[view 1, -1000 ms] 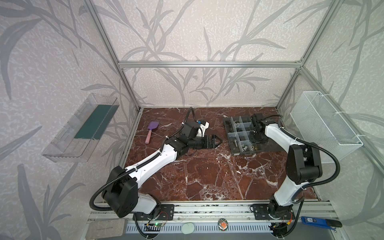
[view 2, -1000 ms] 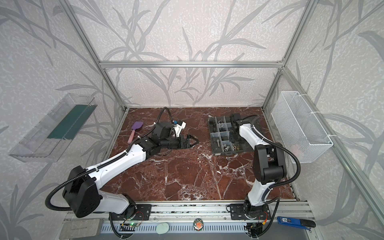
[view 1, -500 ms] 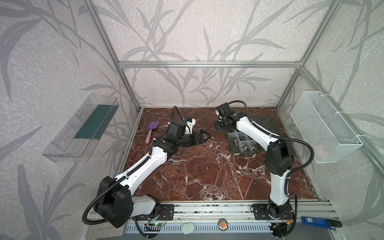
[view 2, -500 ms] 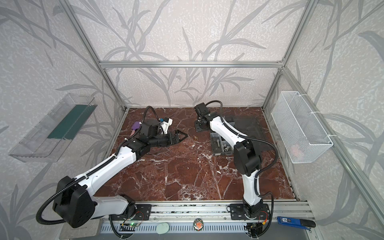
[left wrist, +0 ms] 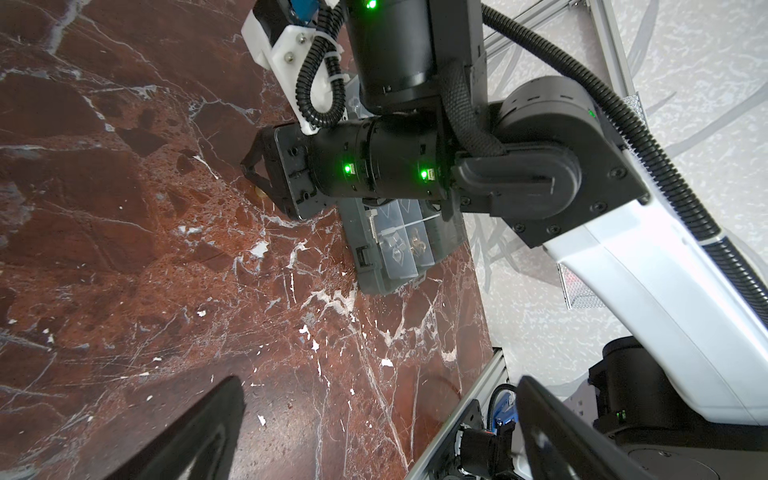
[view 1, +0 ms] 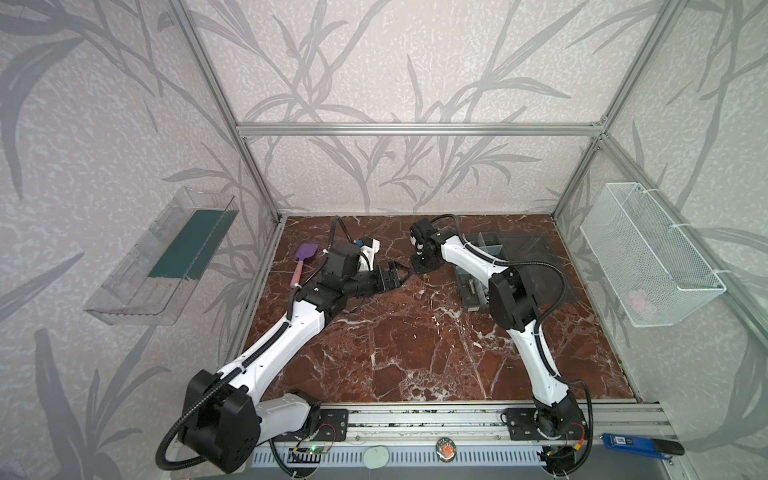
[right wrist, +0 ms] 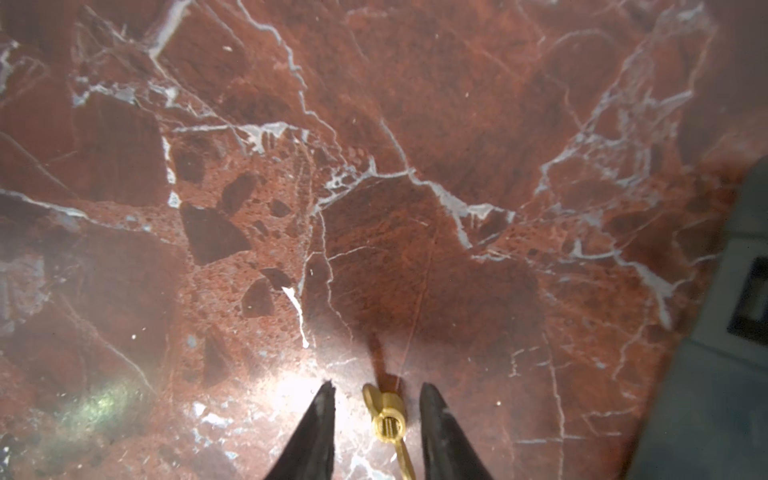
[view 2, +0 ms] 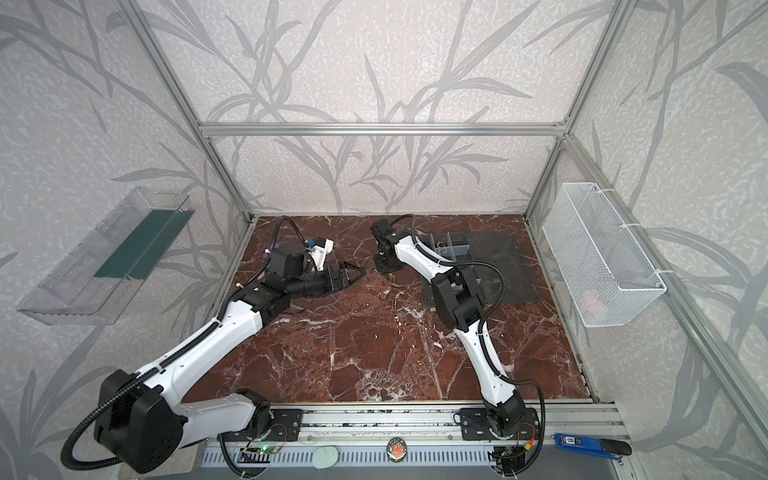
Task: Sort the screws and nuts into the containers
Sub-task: 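Move the right gripper back and close it on the last brass wing nut, then carry the last brass wing nut over the compartment and release it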
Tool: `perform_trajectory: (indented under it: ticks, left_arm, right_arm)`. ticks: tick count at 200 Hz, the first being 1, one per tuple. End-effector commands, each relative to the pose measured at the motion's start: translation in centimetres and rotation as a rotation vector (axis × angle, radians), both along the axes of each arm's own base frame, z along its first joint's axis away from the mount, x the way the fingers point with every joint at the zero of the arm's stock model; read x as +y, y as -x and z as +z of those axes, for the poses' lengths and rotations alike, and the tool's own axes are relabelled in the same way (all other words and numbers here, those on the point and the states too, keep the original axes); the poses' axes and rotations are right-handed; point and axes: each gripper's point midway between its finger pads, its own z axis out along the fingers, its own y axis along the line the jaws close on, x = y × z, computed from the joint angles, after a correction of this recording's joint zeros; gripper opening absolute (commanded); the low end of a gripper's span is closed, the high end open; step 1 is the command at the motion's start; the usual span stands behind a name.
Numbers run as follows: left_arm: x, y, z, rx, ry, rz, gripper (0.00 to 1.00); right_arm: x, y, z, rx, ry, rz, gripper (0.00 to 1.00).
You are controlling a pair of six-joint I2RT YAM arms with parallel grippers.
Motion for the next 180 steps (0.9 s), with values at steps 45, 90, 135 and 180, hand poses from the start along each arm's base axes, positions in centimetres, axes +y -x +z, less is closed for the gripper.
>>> perform_trajectory:
  ticks: [45, 90, 135, 180]
  left_arm:
    - [-0.1, -0.1, -0.7, 0.024, 0.008, -0.008, 0.99]
    - [-0.1, -0.1, -0.9, 0.028, 0.005, -0.005, 0.99]
    - [-0.1, -0.2, -0.9, 0.027, 0.003, -0.006, 0.99]
    - [-0.8, -1.1, -0.3, 0.007, -0.001, -0.020, 0.99]
  right_arm:
    - [0.3, 0.8, -1.8, 0.043, 0.029, 0.042, 0.23]
    - [0.4, 0.6, -2.3, 0.045, 0.035, 0.040, 0.15]
    - [-0.4, 0.4, -1.5, 0.043, 0.061, 0.013, 0.00]
    - [-2.6, 0.4, 5.3, -0.042, 0.012, -0.027, 0.00]
